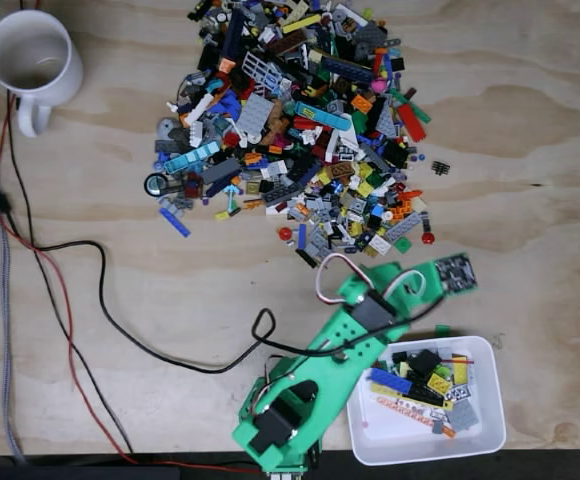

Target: Find the closest Lego and put it in the bin.

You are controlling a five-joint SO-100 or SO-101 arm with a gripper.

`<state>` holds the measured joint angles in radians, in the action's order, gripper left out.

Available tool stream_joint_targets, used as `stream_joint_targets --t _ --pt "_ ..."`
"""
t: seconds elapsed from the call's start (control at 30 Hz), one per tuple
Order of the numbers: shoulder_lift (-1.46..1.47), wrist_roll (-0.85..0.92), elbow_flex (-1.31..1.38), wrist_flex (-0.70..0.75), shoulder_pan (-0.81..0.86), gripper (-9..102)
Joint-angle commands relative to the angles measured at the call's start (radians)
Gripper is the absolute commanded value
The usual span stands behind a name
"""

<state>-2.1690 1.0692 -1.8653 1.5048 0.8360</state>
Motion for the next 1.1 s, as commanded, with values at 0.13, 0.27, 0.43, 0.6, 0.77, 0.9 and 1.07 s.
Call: stream_joint_targets --t 0.13,0.27,0.43,0.6,0.77,0.9,1.07 --pt "-0.080 0.238 -0.115 -0.150 0.440 0" --pt "-0.091 0.301 -0.183 -0.232 0.538 0" --pt "-0.092 0.337 -0.195 -0.241 0.581 15" --pt "-0.097 0.342 -0.193 -0.242 0.558 22" --pt "-0.127 0.345 -0.169 -0.258 0.387 17" --pt "-0.141 0.321 -0.184 -0.344 0.072 11" --pt "-0.158 0.264 -0.201 -0.365 -0.296 14"
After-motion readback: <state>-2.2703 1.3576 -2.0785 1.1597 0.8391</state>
